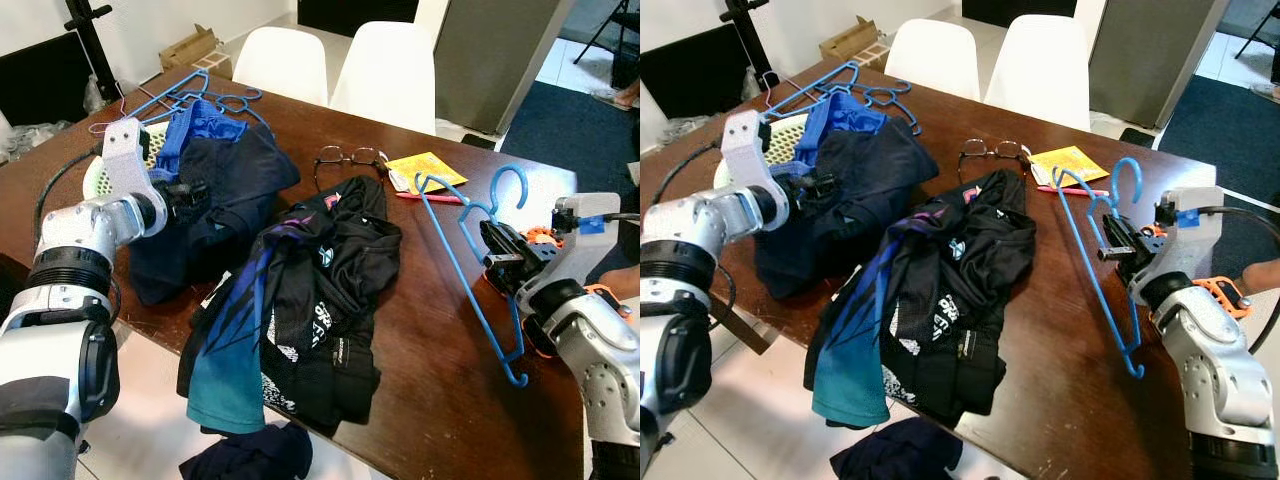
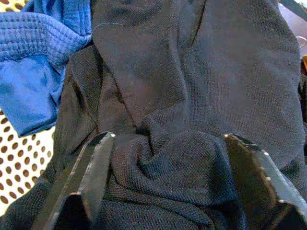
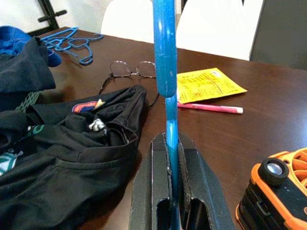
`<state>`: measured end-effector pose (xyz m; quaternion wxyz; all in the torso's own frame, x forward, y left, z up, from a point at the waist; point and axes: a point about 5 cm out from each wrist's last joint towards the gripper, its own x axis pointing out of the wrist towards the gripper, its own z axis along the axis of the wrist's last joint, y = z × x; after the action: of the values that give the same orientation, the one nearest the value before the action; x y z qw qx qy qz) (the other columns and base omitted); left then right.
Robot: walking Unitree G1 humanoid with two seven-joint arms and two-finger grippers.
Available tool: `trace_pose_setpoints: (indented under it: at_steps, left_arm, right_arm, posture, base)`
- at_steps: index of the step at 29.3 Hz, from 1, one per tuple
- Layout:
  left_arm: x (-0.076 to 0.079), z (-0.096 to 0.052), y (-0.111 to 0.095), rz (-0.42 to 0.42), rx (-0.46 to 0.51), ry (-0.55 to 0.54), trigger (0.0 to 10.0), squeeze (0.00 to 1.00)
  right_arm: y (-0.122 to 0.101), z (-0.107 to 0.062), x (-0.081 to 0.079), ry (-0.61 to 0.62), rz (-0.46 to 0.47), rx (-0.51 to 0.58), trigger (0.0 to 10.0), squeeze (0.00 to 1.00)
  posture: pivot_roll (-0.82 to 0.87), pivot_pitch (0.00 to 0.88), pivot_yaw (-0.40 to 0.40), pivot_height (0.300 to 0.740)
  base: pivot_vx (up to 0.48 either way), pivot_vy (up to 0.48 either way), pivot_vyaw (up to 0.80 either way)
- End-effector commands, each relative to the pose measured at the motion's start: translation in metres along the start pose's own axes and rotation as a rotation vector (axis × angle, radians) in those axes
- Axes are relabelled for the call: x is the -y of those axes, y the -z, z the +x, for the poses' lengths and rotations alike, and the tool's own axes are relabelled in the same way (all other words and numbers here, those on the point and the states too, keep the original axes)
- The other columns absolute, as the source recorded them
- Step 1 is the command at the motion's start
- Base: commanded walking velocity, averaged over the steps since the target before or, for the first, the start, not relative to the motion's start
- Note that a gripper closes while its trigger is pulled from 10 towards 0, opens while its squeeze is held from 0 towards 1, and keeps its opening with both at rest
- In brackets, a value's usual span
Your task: Hang hanger
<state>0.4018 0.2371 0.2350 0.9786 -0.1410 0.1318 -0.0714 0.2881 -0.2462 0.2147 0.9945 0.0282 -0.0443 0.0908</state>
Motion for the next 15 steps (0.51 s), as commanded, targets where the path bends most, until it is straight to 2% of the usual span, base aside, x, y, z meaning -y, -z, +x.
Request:
trace_pose_setpoints:
  at_steps: [1,2,3,15]
  left_arm:
    - [-0.001,0.003,0.016,-0.062,-0.068,0.022,1.2,0.00]
    - [-0.001,0.003,0.016,-0.062,-0.068,0.022,1.2,0.00]
    - [0.000,0.003,0.019,-0.086,-0.085,0.035,0.0,0.00]
    - [0.005,0.005,0.027,-0.103,-0.125,0.066,0.0,0.00]
  right_arm:
    - [-0.001,-0.004,0.001,-0.002,-0.017,-0.015,10.0,0.00]
    - [-0.001,-0.004,0.001,-0.002,-0.017,-0.015,10.0,0.00]
    - [-0.002,-0.005,0.001,-0.004,-0.021,-0.018,10.0,0.00]
    - [-0.006,-0.003,0.000,-0.013,-0.027,-0.011,10.0,0.00]
  posture:
    - [-0.16,0.218,-0.033,0.740]
    - [-0.16,0.218,-0.033,0.740]
    - [-0.16,0.220,-0.033,0.740]
    - [-0.16,0.191,-0.031,0.740]
  base:
    - [0.000,0.000,0.00]
    - [0.000,0.000,0.00]
    - [0.000,0.000,0.00]
    - [0.000,0.000,0.00]
